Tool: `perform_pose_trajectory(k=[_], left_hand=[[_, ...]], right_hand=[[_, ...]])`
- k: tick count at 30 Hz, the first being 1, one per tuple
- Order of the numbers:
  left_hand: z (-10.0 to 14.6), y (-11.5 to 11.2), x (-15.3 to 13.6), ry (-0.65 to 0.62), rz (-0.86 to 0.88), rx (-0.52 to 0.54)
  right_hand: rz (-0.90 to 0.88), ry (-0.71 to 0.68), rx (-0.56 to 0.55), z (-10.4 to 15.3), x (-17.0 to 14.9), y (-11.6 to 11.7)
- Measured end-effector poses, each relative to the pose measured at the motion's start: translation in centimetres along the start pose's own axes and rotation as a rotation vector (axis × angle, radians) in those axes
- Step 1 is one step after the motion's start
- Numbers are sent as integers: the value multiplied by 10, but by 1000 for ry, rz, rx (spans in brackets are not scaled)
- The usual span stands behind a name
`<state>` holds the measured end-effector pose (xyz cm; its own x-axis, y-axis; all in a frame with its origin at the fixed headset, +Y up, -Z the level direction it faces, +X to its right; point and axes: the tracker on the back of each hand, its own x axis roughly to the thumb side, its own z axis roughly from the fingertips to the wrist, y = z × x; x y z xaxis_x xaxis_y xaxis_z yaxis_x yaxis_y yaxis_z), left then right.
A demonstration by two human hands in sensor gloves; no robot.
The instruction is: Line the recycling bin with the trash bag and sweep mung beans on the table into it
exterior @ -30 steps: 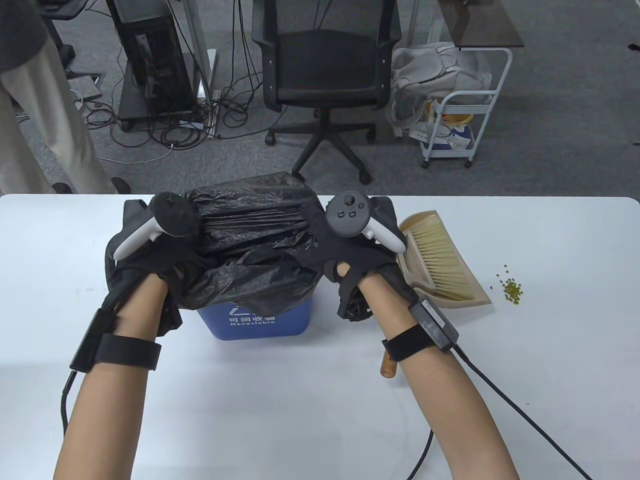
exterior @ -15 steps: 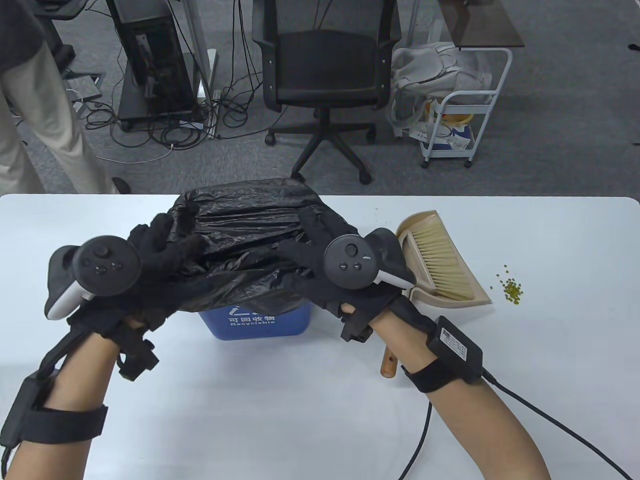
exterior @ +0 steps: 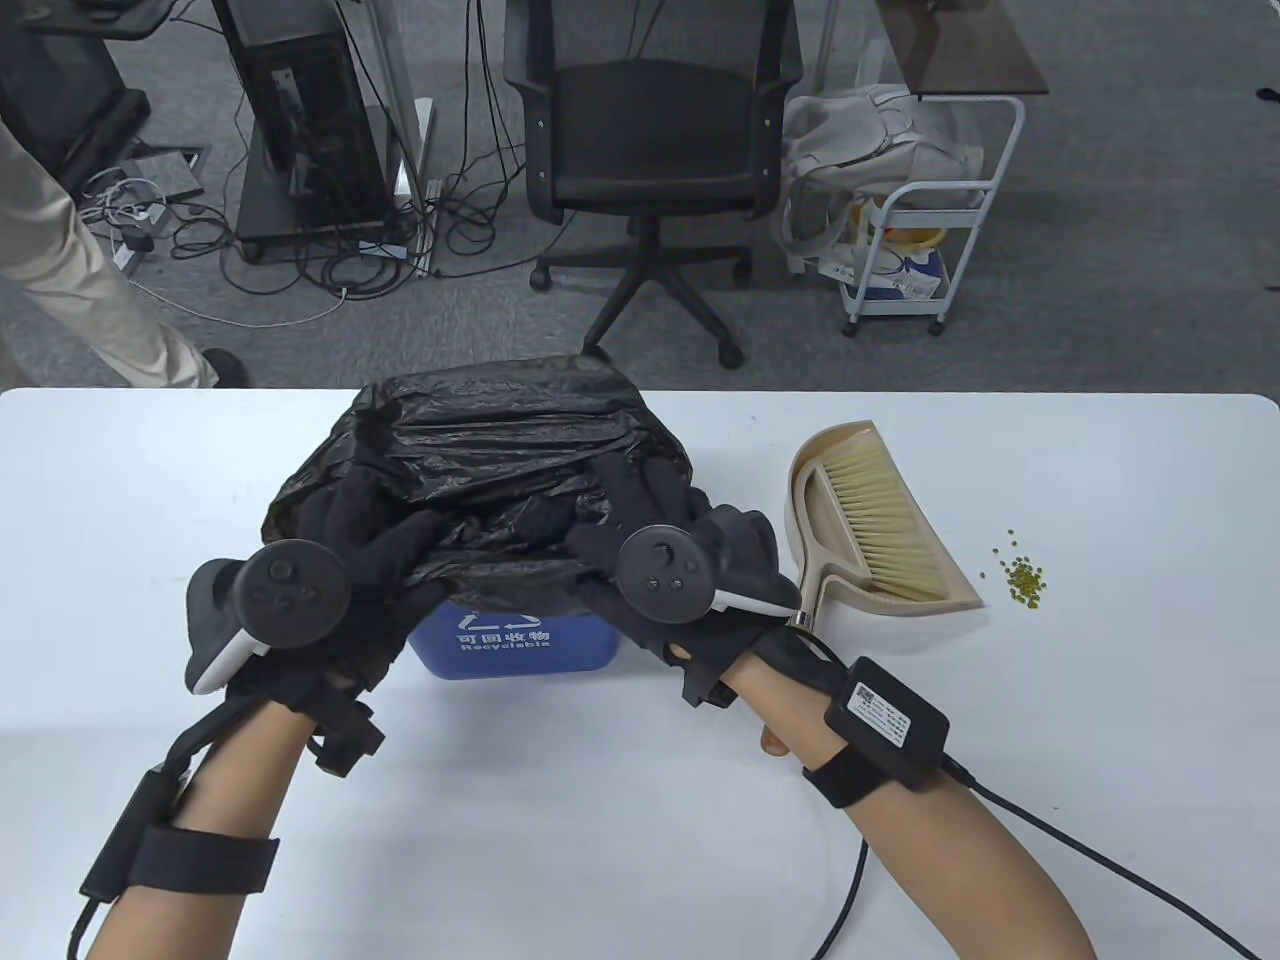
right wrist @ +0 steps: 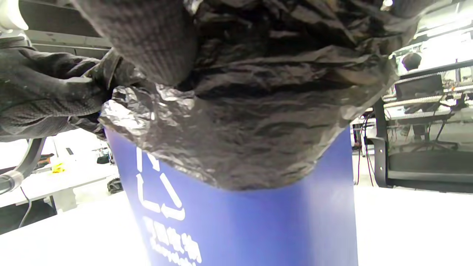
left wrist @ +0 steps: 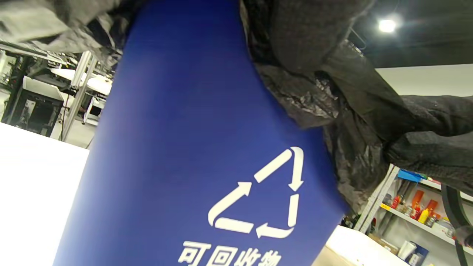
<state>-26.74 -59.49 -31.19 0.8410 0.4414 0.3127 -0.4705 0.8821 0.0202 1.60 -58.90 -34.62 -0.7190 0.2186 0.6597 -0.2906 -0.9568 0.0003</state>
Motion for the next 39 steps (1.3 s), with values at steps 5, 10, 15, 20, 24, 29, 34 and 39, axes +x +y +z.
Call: perform_pose_trajectory(k=[5, 10, 15, 20, 24, 29, 34, 39], left_hand=[[3, -3, -1, -3, 10, 47], [7, 6, 5, 2, -23, 21], [12, 18, 21, 5, -100, 50], [14, 34, 49, -35, -159, 103], [17, 42, 72, -66, -170, 125], [31, 46, 111, -122, -265, 189], [53, 38, 153, -183, -402, 232], [66, 11, 182, -274, -373, 188]], right_hand=[[20, 2, -35, 1, 1, 2], [32, -7, -23, 8, 3, -8], [17, -23, -81, 24, 3, -29], [39, -25, -125, 44, -2, -50], [44, -24, -147, 64, -8, -63], [49, -22, -167, 98, -21, -74], [46, -1, -169, 130, -39, -70], [41, 25, -145, 154, -54, -54]])
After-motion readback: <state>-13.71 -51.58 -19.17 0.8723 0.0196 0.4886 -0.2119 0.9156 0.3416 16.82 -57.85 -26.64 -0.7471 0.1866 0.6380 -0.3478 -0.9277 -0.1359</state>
